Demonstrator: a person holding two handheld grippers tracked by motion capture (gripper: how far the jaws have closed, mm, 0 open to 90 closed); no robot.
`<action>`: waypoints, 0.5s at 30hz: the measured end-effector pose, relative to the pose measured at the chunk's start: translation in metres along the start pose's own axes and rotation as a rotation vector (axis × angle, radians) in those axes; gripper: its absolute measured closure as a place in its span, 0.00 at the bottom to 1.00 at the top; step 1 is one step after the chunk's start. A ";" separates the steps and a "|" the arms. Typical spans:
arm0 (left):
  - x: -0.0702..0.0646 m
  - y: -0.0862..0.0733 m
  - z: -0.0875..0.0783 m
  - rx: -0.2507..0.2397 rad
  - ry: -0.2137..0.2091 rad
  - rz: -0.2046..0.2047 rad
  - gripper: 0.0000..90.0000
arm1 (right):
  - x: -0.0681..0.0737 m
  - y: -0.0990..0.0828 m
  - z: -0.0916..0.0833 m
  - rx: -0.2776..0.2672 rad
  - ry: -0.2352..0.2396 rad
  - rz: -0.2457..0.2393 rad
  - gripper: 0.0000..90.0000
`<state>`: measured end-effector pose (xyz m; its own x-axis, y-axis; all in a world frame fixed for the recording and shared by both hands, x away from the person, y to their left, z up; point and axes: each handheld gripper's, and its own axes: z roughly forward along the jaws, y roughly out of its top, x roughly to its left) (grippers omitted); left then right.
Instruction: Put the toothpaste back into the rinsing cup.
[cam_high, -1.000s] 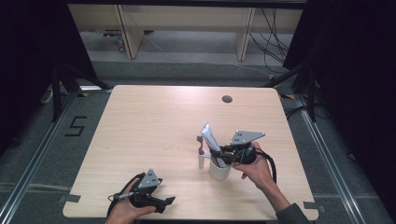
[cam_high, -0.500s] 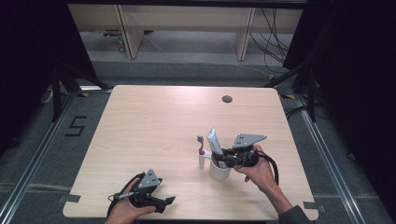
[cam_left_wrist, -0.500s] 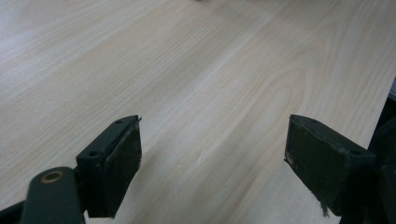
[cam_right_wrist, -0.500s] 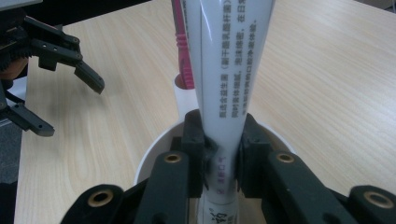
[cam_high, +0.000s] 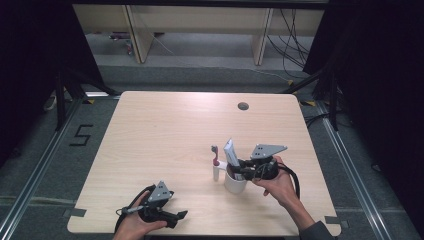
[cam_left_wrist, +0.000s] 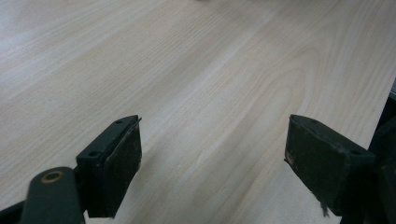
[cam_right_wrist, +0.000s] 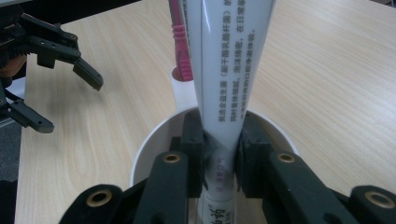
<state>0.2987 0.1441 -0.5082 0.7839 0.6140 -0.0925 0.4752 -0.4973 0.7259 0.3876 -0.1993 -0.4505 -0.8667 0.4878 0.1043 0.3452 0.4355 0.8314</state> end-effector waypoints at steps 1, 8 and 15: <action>0.000 0.000 0.000 0.000 -0.001 -0.001 0.20 | 0.000 0.000 0.000 0.000 0.000 0.000 0.84; -0.001 0.000 0.001 -0.009 -0.006 -0.010 0.20 | -0.001 0.000 -0.002 -0.011 -0.011 -0.008 0.83; 0.000 0.000 0.001 -0.004 -0.008 -0.007 0.20 | 0.001 0.002 -0.008 -0.021 0.017 0.032 0.74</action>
<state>0.2986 0.1435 -0.5087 0.7836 0.6126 -0.1033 0.4792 -0.4903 0.7280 0.3843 -0.2042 -0.4445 -0.8612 0.4886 0.1399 0.3653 0.4037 0.8388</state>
